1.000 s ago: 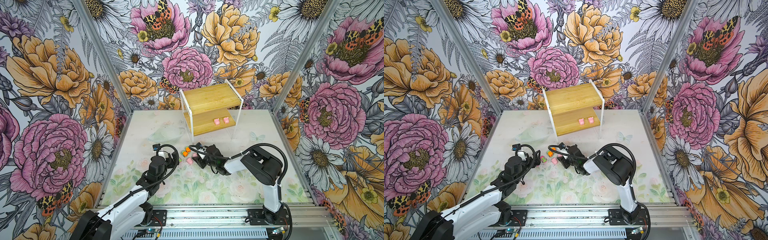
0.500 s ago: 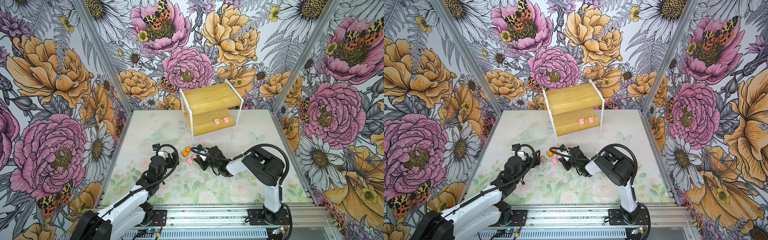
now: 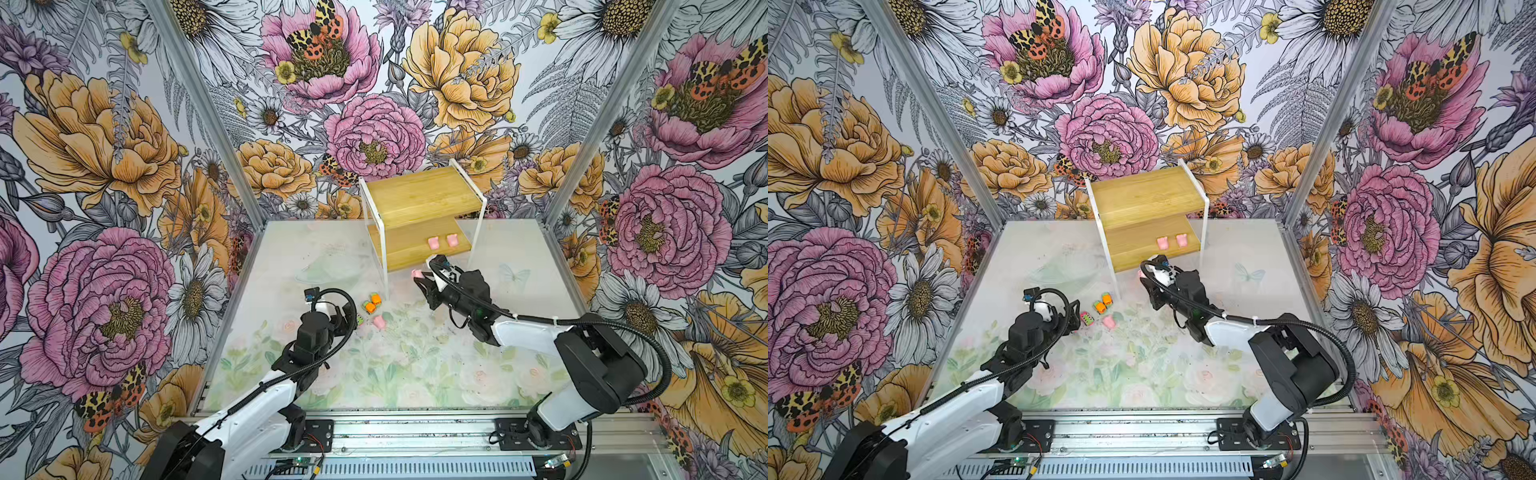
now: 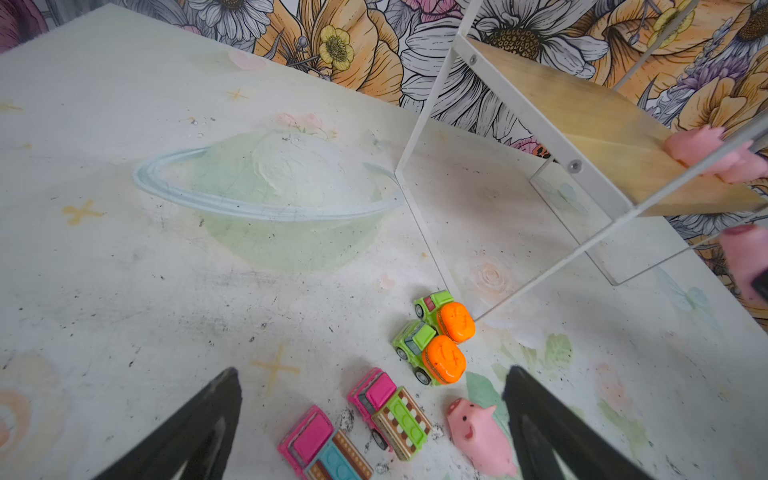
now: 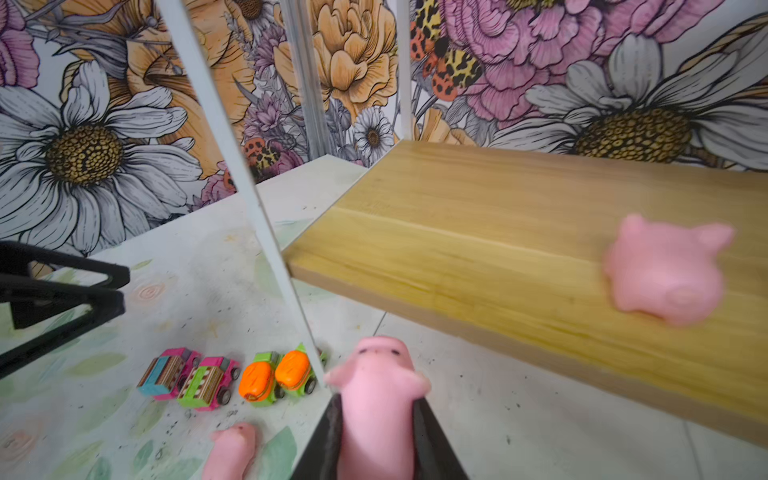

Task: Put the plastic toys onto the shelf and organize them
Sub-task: 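Grasp a pink pig with the right gripper and carry it to the lower shelf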

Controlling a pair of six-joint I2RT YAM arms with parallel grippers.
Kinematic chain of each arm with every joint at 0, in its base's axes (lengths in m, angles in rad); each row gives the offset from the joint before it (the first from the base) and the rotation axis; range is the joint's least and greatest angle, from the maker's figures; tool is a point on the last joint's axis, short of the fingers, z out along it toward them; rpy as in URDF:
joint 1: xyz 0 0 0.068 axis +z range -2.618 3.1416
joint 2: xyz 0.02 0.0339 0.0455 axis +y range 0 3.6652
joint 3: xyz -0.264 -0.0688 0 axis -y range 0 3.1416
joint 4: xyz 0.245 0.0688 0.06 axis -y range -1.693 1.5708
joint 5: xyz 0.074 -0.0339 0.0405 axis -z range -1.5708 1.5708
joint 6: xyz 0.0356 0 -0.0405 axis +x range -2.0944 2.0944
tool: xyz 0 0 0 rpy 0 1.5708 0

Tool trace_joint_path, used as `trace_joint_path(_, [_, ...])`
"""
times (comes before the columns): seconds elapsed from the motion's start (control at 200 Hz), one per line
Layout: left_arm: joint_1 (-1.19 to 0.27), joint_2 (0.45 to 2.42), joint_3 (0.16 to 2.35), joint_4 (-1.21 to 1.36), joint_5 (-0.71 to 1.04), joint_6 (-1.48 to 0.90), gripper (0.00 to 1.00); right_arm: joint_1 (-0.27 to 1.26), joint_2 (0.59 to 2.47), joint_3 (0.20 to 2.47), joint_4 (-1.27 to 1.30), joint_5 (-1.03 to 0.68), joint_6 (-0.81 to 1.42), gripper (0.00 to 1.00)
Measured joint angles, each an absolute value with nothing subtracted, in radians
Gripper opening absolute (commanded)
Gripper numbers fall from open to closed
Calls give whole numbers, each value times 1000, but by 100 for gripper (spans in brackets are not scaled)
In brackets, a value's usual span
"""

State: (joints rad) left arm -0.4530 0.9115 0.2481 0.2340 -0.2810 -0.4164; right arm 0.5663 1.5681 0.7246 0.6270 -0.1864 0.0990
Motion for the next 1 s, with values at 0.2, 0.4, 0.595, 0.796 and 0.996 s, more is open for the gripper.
trace_joint_path(0.2, [-453,924,248,234,-278,-416,99,556,1583,847,561,-118,95,28])
trace_joint_path(0.4, [-447,925,248,234,-274,-416,99,555,1634,951,509,-69,97,28])
trace_joint_path(0.595, [-447,925,248,234,-273,-416,99,555,1695,1019,465,-37,120,27])
trace_joint_path(0.796, [-447,925,248,234,-273,-416,99,555,1724,1032,448,-29,142,28])
trace_joint_path(0.996, [-443,925,248,234,-271,-416,99,555,1747,1043,422,-20,150,29])
